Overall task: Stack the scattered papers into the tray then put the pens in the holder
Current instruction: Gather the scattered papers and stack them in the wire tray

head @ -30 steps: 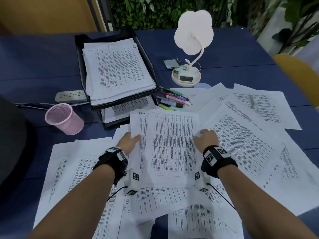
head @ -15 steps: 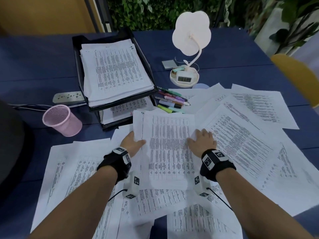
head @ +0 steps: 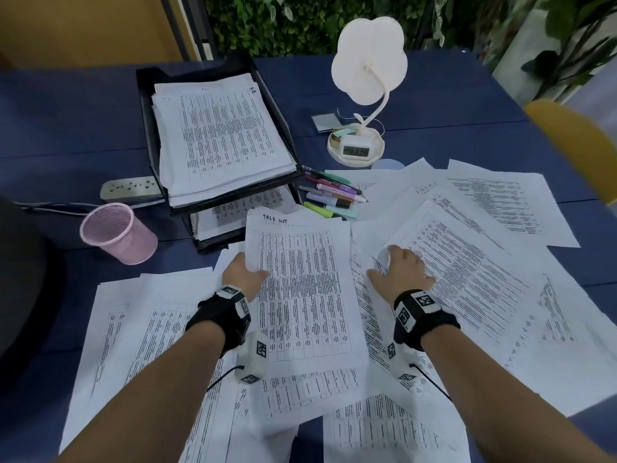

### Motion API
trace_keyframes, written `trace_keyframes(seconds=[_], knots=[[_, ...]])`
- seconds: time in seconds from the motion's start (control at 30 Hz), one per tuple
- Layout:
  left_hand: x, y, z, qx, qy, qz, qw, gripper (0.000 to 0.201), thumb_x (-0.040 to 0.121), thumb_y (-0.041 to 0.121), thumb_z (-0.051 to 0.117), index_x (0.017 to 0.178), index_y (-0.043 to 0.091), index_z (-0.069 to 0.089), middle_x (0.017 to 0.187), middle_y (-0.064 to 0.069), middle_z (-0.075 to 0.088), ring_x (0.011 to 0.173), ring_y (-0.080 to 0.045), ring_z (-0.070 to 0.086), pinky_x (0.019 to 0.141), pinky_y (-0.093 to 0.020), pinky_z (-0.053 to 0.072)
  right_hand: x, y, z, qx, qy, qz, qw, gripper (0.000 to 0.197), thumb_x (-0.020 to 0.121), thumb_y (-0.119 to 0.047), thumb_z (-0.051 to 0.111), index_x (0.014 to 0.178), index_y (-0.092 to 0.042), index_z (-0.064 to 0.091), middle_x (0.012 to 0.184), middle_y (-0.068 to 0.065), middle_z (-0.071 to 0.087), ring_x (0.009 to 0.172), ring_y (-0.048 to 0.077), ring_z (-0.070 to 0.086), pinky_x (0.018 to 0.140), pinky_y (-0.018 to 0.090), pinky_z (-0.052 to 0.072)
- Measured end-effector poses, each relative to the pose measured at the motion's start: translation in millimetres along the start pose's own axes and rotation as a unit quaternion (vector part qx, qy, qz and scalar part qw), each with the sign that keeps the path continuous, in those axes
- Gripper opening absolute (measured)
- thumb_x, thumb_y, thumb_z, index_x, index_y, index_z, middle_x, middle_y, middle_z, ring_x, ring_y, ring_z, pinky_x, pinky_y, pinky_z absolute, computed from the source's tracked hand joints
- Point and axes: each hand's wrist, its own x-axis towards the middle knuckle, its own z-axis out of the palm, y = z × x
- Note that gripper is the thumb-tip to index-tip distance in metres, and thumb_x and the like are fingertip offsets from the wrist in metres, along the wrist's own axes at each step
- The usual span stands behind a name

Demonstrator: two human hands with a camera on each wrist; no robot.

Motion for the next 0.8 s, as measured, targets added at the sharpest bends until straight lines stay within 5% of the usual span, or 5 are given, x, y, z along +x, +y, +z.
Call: trace_keyframes(seconds=[0.13,0.37,0.53,0.73,0.8], knots=[[-1,-2,0,0.002,-0.006,0.002,1.000,0.058,0.085,0.025,0.068,0.132,0.002,0.044,0.127,-0.017,0.057,0.114,-0.033,0.055,0.095,-0.039,0.046,5,-2,0,-0.031,0.036,0.001,0.999,0.051,0.092,-0.048,0.043,0.133,-0.020,0.034,0.132,0.007,0.044,0.121,0.028,0.041,0.091,0.053,0.043],[-3,-5,-1,0.012,-0.020,0.002,1.000,0.058,0.086,0.029,0.066,0.132,0.002,0.043,0.130,-0.014,0.056,0.116,-0.032,0.053,0.093,-0.034,0.045,11,-1,2,-0.063,0.058,-0.057,0.995,0.032,0.097,-0.028,0.042,0.122,-0.009,0.045,0.118,0.013,0.051,0.103,0.033,0.051,0.072,0.039,0.047],[-5,-6,-4,0.019,-0.030,0.005,0.999,0.057,0.086,0.028,0.066,0.132,0.003,0.044,0.129,-0.013,0.057,0.116,-0.031,0.054,0.091,-0.032,0.043,15,-4,-13,-0.083,0.045,-0.063,0.994,0.025,0.095,-0.011,0.040,0.117,-0.001,0.046,0.115,0.015,0.056,0.102,0.031,0.059,0.077,0.038,0.049],[-4,-7,-7,0.017,-0.057,0.005,0.998,0.062,0.087,0.034,0.064,0.137,0.005,0.040,0.136,-0.012,0.052,0.122,-0.031,0.050,0.098,-0.035,0.041,6,-35,-28,0.193,0.041,-0.032,0.980,0.017,0.095,-0.014,0.038,0.082,-0.006,0.043,0.079,0.016,0.053,0.075,0.028,0.051,0.064,0.028,0.036],[-4,-8,-10,0.016,-0.073,-0.002,0.997,0.066,0.089,0.037,0.060,0.142,0.007,0.034,0.143,-0.011,0.046,0.128,-0.031,0.045,0.105,-0.038,0.038,-3,-50,-26,0.326,-0.014,-0.033,0.945,0.022,0.094,-0.014,0.041,0.074,-0.006,0.041,0.074,0.019,0.053,0.072,0.030,0.057,0.065,0.034,0.047]])
